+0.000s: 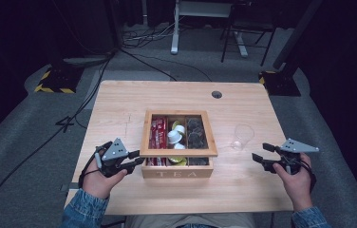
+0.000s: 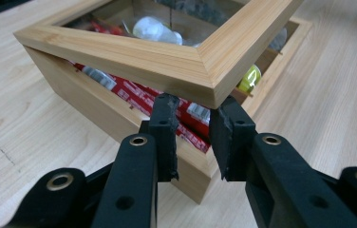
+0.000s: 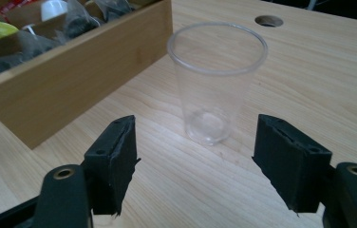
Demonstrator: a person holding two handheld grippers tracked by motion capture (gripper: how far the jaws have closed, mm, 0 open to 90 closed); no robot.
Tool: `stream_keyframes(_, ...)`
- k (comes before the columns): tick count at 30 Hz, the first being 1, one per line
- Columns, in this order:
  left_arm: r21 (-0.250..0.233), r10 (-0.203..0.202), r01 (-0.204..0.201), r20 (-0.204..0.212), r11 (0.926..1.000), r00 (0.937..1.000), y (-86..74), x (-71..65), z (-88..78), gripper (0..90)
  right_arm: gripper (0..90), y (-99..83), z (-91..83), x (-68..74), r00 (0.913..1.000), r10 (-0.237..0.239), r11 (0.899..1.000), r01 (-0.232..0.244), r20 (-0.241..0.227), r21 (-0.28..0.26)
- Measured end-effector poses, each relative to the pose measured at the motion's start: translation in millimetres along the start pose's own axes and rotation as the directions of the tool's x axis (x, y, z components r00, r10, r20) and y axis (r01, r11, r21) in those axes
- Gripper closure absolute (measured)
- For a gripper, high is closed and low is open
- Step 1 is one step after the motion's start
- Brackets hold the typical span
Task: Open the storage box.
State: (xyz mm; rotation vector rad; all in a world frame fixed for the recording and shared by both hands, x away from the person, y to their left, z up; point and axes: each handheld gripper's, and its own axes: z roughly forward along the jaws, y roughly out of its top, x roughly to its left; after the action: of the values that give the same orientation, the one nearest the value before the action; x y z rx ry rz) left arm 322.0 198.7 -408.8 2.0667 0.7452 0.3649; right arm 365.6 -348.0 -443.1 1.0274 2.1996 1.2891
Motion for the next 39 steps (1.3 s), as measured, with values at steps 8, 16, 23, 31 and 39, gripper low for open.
stream_keyframes(8, -0.03, -0.024, 0.024, -0.007, 0.9993, 0.9997, 2.8, 2.3, 2.8, 69.5, 28.9, 18.8, -1.4, 12.3, 0.9968, 0.02, 0.998, -0.025, -0.078, -0.059)
stream_keyframes(16, -0.046, -0.04, 0.039, -0.019, 0.9982, 0.999, 9.0, 7.0, 3.9, 69.4, 26.6, 50.4, 2.6, 29.4, 0.9925, -0.023, 0.995, 0.011, -0.12, -0.097)
stream_keyframes(23, -0.042, -0.048, 0.047, -0.027, 0.998, 0.9985, 14.7, 9.7, 4.9, 68.8, 22.9, 70.7, 18.6, 47.8, 0.9834, -0.089, 0.995, 0.079, -0.158, -0.068)
stream_keyframes(31, -0.05, -0.051, 0.049, -0.033, 0.9975, 0.9981, 19.7, 10.7, 5.2, 68.4, 24.3, 85.8, 39.5, 75.3, 0.9676, -0.17, 0.985, 0.161, -0.187, -0.06)
stream_keyframes(39, -0.063, -0.041, 0.039, -0.038, 0.9972, 0.9984, 22.7, 11.5, 5.2, 68.1, 25.6, 95.9, 52.0, 94.2, 0.9506, -0.234, 0.972, 0.226, -0.204, -0.061)
